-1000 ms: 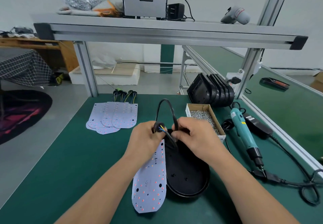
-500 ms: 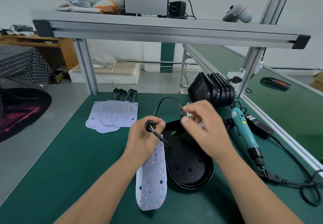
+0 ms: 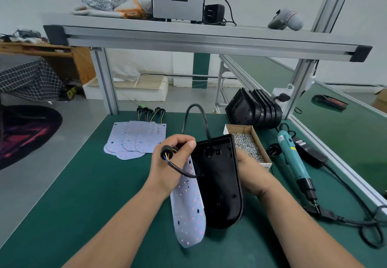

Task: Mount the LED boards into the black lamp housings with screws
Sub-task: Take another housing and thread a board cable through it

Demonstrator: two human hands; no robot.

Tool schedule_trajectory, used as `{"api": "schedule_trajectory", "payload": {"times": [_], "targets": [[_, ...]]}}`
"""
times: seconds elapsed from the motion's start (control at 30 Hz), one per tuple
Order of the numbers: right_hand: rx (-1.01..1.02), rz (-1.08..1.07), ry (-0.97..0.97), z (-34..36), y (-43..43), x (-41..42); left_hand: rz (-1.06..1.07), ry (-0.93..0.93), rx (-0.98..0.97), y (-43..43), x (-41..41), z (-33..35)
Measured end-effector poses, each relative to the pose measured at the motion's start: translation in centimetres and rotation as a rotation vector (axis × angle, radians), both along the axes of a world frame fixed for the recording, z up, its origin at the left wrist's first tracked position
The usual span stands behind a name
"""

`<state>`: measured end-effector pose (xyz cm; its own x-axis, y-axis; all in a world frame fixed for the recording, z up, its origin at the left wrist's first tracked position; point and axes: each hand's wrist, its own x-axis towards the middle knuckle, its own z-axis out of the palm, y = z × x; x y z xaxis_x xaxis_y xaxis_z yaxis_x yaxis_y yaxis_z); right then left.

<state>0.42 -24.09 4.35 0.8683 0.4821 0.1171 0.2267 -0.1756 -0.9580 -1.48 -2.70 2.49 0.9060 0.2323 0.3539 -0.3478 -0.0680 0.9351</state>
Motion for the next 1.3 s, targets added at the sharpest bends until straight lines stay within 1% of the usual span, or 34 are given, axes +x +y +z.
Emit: {"api": "schedule_trajectory", "payload": {"times": [0.1, 0.2, 0.23, 0.3, 0.37, 0.4, 0.47, 0.5, 0.53, 0.63, 0.77, 0.87, 0.9, 0.93, 0.97, 1.0, 1.03, 1.07, 1.1, 1.17, 1.2, 1.27, 1.3], "targets": [[0.061, 0.02, 0.109, -0.5, 1.0, -0.1, 0.091, 0.011, 0.015, -0.5, 0.2, -0.4], [-0.019, 0.01, 0.104, -1.1, 1.5, 0.1, 0.224, 0.083, 0.041, -0.7, 0.3, -0.6], [0.002, -0.003, 0.101, -1.2, 1.6, 0.1, 0.249, 0.118, 0.031, -0.7, 0.3, -0.7], [0.115, -0.053, 0.114, -1.4, 2.0, 0.2, 0.274, 0.181, 0.019, -0.7, 0.3, -0.8], [0.23, -0.089, 0.151, -1.5, 2.4, 0.2, 0.25, 0.254, 0.044, -0.4, 0.4, -0.7], [0.275, -0.091, 0.171, -1.5, 2.5, 0.2, 0.231, 0.307, 0.092, -0.3, 0.3, -0.7], [0.338, -0.079, 0.209, -1.7, 2.6, 0.2, 0.215, 0.408, 0.268, -0.2, 0.4, -0.6], [0.364, -0.085, 0.228, -1.8, 2.7, 0.3, 0.207, 0.43, 0.323, -0.1, 0.5, -0.7], [0.384, -0.104, 0.249, -1.9, 2.7, 0.5, 0.195, 0.436, 0.337, 0.0, 0.6, -0.6], [0.382, -0.185, 0.293, -2.0, 2.7, 0.8, 0.085, 0.4, 0.286, 0.3, 0.7, -0.6], [0.352, -0.146, 0.296, -1.7, 2.5, 0.6, -0.251, 0.303, 0.215, 1.1, 0.4, -1.0], [0.279, -0.169, 0.261, -1.2, 2.4, 0.5, -0.418, 0.311, 0.09, 1.2, 0.1, -1.2], [0.193, -0.181, 0.21, -1.1, 2.3, 0.6, -0.447, 0.305, 0.059, 1.0, -0.1, -1.1], [0.063, -0.194, 0.133, -1.0, 2.0, 0.7, -0.441, 0.298, 0.011, 0.8, -0.3, -1.1], [-0.068, -0.218, 0.058, -0.8, 1.7, 0.8, -0.398, 0.307, -0.06, 0.6, -0.4, -0.9], [-0.145, -0.259, 0.003, -0.5, 1.1, 1.1, -0.337, 0.338, -0.162, 0.6, -0.3, -0.6], [-0.144, -0.313, -0.011, 0.0, 0.5, 1.3, -0.274, 0.371, -0.26, 0.9, 0.0, -0.4], [-0.077, -0.39, -0.005, 0.6, -0.3, 1.5, -0.22, 0.396, -0.334, 1.3, 0.3, -0.3], [0.017, -0.487, -0.006, 1.2, -1.5, 1.8, -0.179, 0.414, -0.364, 1.9, 0.5, -0.1], [0.264, -0.674, 0.005, 2.0, -3.9, 2.7, -0.146, 0.432, -0.373, 2.6, 0.6, -0.1], [0.403, -0.741, 0.042, 2.1, -4.8, 3.0, -0.151, 0.432, -0.354, 2.5, 0.5, -0.1], [0.64, -0.796, 0.138, 2.0, -5.7, 3.3, -0.182, 0.395, -0.275, 2.0, 0.2, -0.5], [0.735, -0.777, 0.17, 1.9, -5.5, 3.3, -0.187, 0.377, -0.237, 1.6, 0.1, -0.6]]}}
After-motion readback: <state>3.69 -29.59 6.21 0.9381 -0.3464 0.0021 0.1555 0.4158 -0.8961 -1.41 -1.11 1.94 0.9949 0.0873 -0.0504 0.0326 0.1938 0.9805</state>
